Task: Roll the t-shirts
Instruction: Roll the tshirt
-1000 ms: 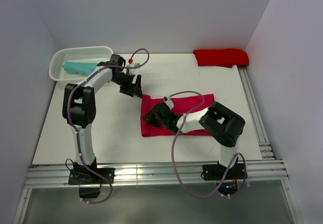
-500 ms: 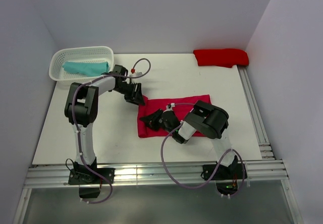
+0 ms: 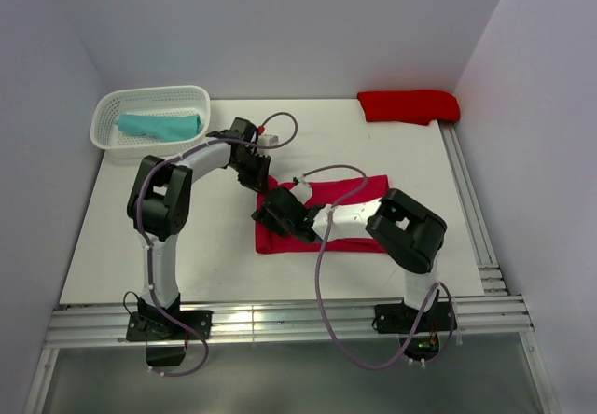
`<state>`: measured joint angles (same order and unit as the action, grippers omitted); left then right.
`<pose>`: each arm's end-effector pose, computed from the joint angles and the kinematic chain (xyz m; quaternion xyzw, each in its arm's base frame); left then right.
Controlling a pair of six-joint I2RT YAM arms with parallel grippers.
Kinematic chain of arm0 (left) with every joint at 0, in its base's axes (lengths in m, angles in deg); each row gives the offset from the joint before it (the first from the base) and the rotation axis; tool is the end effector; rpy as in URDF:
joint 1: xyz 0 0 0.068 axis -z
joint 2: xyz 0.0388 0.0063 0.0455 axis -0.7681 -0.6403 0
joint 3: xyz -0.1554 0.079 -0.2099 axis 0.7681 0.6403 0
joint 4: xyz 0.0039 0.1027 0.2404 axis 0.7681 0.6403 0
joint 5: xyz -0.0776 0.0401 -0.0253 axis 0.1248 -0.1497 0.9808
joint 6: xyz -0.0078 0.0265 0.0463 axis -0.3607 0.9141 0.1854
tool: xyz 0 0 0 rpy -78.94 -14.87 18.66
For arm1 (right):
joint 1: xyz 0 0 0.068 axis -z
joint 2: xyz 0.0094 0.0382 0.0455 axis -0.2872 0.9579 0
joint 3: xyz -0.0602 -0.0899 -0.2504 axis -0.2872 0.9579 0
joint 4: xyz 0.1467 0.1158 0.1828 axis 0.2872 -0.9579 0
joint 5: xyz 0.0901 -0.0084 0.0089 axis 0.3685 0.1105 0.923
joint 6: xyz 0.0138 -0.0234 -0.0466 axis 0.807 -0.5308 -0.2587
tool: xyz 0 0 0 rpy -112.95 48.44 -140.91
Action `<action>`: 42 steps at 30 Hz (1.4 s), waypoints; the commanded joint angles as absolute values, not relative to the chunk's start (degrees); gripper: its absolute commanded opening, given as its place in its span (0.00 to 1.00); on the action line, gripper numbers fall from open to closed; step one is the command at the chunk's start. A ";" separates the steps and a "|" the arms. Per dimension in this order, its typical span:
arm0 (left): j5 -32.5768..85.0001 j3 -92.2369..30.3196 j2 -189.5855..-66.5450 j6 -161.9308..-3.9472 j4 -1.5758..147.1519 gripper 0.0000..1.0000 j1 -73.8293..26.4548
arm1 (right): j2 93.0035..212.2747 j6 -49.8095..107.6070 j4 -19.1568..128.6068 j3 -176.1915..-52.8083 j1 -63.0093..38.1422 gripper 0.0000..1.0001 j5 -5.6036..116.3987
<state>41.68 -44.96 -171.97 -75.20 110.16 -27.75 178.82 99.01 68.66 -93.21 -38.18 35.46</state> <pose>0.3887 -0.1761 0.1609 0.1933 0.9425 -0.2383 0.1326 0.2236 0.3045 0.1370 0.2168 0.8742 0.3470 0.2614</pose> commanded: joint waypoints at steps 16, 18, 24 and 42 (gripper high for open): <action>29.29 -48.87 -172.72 -74.26 114.00 0.01 -23.47 | 183.34 85.81 19.29 -123.75 -45.71 0.58 10.32; 29.11 -49.49 -173.15 -74.26 114.44 0.01 -23.20 | 185.28 84.40 17.09 -127.54 -45.80 0.56 9.62; 28.67 -50.99 -174.03 -74.08 115.58 0.02 -22.50 | 189.59 81.94 15.50 -132.55 -46.59 0.51 8.20; 28.85 -54.32 -175.97 -73.82 117.43 0.13 -21.89 | 196.01 84.48 14.10 -131.06 -48.43 0.37 11.10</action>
<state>30.07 -52.28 -174.33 -75.02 118.33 -22.72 194.62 83.60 16.73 -131.44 -47.45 10.81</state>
